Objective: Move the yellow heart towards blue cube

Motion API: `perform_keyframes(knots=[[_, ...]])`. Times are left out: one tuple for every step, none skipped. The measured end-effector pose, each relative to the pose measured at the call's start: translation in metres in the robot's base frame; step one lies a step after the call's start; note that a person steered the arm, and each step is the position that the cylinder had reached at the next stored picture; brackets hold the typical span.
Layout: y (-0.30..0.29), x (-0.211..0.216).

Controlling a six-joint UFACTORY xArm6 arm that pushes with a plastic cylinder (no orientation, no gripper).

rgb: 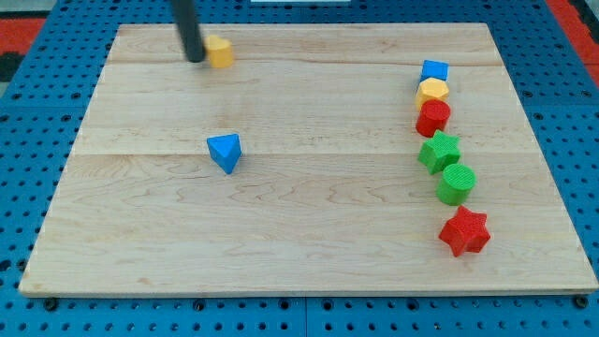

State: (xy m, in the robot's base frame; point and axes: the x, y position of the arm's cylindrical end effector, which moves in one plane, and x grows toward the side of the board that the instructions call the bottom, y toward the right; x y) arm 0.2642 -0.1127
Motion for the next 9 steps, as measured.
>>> perform_keyframes(knots=[[0.089,0.000],[0.054,-0.012],[0.003,-0.012],[-0.018,-0.032],[0.006,-0.044],[0.068,-0.044],[0.144,-0.026],[0.137,-0.018],[0.086,-0.034]])
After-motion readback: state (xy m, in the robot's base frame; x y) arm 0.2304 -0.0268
